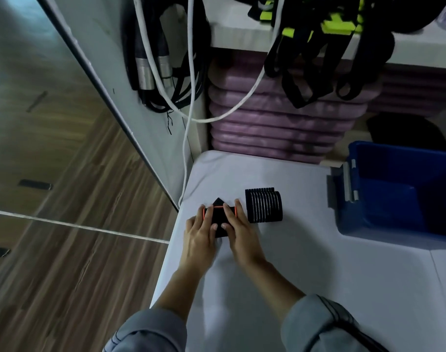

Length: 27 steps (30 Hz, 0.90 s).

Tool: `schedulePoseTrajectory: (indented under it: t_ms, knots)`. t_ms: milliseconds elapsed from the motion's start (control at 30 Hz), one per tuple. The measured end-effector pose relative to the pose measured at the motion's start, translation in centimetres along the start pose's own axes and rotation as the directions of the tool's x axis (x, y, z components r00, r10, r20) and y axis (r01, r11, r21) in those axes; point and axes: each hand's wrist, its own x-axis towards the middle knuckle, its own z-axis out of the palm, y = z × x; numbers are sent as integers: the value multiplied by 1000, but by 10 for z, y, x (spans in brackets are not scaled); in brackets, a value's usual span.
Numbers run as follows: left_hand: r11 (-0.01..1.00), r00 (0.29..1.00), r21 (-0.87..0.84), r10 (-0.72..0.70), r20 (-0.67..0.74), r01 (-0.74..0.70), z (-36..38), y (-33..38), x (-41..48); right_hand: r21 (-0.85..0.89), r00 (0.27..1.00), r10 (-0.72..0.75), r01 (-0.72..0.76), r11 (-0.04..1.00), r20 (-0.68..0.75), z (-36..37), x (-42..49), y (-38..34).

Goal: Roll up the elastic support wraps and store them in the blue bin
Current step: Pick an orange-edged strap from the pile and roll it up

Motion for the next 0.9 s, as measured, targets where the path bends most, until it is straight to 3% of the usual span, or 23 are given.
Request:
schedulePoseTrajectory:
  t_ms: [233,500,900]
  knots:
    - [994,994,22,-106,21,105,-10,11,12,16,1000,23,-23,1000,20,-10,10,-14]
    - [986,996,-145,-89,-6,87,-22,21,3,10,998,-51,51,999,-26,-18,-5,-16]
    - [984,998,-173,-41,-51,32,-26,19,-5,6,997,-55,56,998,-58,-20,-18,-20]
